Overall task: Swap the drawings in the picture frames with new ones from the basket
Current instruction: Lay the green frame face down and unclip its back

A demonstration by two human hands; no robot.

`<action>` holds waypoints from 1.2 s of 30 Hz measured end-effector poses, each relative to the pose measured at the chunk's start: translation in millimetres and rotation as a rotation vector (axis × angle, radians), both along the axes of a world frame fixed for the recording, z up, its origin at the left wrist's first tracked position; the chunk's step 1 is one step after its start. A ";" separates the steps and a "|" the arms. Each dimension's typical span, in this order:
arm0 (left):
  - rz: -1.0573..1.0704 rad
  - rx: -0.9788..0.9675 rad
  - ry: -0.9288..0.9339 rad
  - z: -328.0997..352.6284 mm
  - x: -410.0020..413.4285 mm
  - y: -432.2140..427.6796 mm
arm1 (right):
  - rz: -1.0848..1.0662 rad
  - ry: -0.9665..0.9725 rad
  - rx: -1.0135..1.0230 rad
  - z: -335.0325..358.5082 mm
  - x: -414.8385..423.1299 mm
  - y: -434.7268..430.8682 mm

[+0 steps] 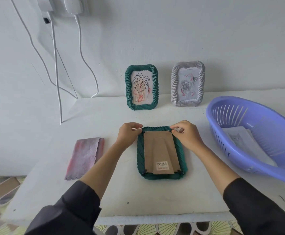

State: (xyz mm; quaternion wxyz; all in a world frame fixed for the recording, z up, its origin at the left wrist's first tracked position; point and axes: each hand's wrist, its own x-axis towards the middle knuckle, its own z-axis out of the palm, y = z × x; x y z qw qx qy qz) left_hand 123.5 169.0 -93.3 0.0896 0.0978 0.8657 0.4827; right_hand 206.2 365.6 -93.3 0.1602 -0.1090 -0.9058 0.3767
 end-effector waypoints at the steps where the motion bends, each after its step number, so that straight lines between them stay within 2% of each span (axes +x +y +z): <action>1: -0.036 -0.019 0.013 -0.2 -1.6 -0.1 | 0.014 -0.013 0.003 -2.2 -3.5 1.0; 7: -0.229 -0.155 0.095 1.5 -16.7 -1.6 | 0.063 -0.052 0.014 -11.0 -11.9 9.6; 13: -0.313 -0.226 0.157 1.1 -26.2 -2.9 | 0.083 -0.064 0.007 -6.6 -15.4 13.5; 23: -0.295 -0.230 0.206 0.5 -27.6 2.3 | 0.127 -0.089 0.063 -2.1 -24.1 14.3; 36: -0.204 -0.271 0.217 -2.1 -21.6 10.6 | 0.072 -0.062 0.056 -8.5 -29.4 8.4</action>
